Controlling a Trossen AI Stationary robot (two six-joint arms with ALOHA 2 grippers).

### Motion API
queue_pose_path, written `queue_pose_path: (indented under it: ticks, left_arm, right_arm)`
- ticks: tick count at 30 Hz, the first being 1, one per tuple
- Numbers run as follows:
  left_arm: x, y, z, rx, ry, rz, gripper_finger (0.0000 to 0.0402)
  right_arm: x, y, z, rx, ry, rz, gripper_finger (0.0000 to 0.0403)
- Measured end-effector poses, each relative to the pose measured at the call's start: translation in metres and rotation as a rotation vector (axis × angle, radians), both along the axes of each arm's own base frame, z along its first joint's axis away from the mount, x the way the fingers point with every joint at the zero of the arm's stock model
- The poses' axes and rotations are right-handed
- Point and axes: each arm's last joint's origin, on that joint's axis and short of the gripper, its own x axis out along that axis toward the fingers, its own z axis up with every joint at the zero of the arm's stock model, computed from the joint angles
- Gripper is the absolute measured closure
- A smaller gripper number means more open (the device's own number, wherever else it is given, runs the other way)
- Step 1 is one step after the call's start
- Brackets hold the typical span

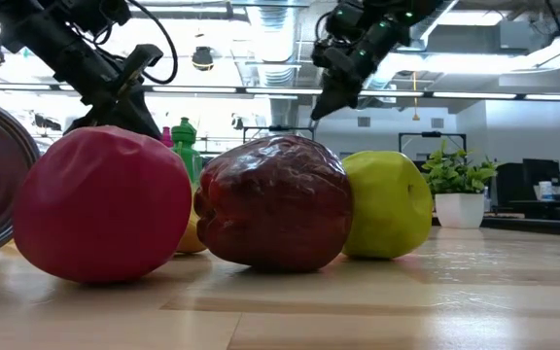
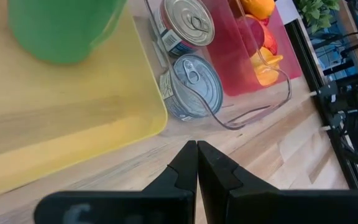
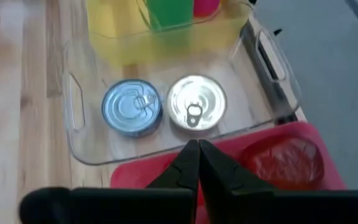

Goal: Pick & Place Food Item
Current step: Put the yellow tumbler into the yellow bin

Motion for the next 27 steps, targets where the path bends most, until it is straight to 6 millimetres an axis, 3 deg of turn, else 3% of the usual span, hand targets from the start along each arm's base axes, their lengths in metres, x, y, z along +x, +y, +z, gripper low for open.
queue_pose_path:
  ticks: [12, 21, 27]
  left_arm:
    - [0.000, 0.000, 0.000, 0.001, 0.001, -0.002, 0.0401]
    - [0.000, 0.000, 0.000, 0.002, 0.001, -0.001, 0.0401]
    - [0.000, 0.000, 0.000, 0.004, 0.002, 0.001, 0.0401]
  right_arm:
    - [-0.060, 0.033, -0.019, -0.043, -0.225, -0.061, 0.0400]
    - [-0.108, 0.054, -0.013, -0.101, -0.283, -0.108, 0.0401]
    - [-0.138, 0.058, -0.009, -0.165, -0.283, -0.182, 0.0400]
